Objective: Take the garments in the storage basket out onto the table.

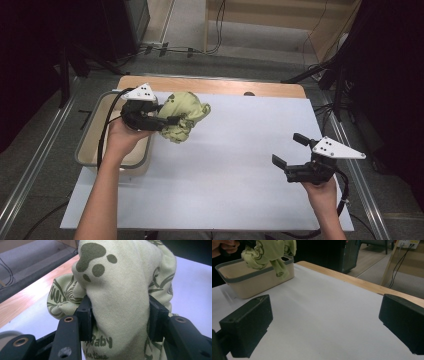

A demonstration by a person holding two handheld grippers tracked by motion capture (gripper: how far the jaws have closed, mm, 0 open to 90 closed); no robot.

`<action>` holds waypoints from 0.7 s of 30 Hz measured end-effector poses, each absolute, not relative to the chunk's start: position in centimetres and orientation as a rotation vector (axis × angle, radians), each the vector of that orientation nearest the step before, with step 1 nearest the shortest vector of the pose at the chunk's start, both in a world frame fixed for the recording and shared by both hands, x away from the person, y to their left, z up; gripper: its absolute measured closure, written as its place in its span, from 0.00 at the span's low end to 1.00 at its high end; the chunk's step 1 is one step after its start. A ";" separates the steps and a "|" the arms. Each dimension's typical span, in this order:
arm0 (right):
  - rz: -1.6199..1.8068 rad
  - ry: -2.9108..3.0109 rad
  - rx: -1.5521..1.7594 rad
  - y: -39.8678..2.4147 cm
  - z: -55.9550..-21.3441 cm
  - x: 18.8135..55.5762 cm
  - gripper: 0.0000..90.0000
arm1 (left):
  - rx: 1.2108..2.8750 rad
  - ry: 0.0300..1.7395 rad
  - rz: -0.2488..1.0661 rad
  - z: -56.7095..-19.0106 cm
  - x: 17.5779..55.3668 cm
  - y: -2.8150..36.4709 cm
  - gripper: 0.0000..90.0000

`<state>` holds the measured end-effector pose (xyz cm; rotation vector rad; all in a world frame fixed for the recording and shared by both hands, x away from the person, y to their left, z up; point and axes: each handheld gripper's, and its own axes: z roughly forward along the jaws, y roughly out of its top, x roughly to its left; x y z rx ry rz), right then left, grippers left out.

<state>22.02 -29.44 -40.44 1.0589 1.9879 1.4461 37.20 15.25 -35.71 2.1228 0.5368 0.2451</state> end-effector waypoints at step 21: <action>1.492 1.970 1.055 -30.1 -40.1 21.9 0.00 | 2.177 0.463 0.249 -35.8 37.5 9.7 0.56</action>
